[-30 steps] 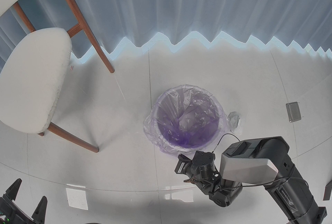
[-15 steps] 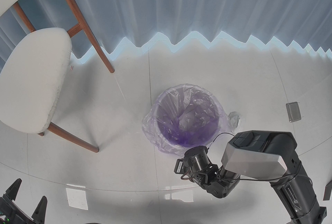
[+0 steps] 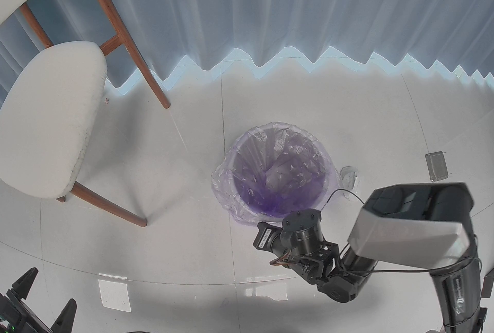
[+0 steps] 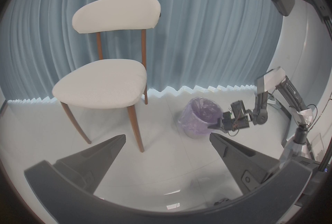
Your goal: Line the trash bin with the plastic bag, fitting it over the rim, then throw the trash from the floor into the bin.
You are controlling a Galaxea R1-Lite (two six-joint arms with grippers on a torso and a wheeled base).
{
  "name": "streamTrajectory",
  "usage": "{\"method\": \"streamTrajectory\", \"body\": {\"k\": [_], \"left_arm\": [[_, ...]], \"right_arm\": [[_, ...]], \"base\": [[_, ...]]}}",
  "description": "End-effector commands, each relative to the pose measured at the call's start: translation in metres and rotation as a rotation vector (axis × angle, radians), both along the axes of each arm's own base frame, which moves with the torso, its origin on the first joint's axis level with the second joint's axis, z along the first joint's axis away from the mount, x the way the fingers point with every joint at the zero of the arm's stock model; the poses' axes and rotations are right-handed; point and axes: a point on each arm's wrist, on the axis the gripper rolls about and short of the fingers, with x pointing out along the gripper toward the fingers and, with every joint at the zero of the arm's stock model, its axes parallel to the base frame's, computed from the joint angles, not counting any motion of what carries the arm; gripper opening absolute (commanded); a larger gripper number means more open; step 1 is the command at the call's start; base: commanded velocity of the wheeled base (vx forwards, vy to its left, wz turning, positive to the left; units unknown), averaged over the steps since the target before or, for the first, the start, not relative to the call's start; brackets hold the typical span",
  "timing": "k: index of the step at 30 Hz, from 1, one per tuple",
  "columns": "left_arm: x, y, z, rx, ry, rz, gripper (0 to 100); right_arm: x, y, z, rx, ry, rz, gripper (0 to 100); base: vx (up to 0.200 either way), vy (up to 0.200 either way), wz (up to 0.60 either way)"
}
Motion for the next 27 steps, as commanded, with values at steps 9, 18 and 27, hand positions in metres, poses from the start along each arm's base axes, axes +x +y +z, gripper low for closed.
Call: {"method": "streamTrajectory", "body": {"k": [9, 18, 27], "left_arm": [[0.066, -0.025, 0.095, -0.124, 0.29, -0.294, 100], [0.184, -0.071, 0.102, -0.313, 0.674, -0.257, 100], [0.231, -0.12, 0.02, -0.352, 1.028, -0.222, 100]], "right_arm": [[-0.077, -0.11, 0.139, 0.174, -0.042, -0.051, 0], [-0.066, -0.192, 0.148, 0.223, -0.058, -0.352, 0], [-0.083, -0.206, 0.131, 0.256, -0.053, -0.395, 0]], "base": [[0.0, 0.0, 0.0], [0.0, 0.0, 0.0], [0.0, 0.0, 0.0]]}}
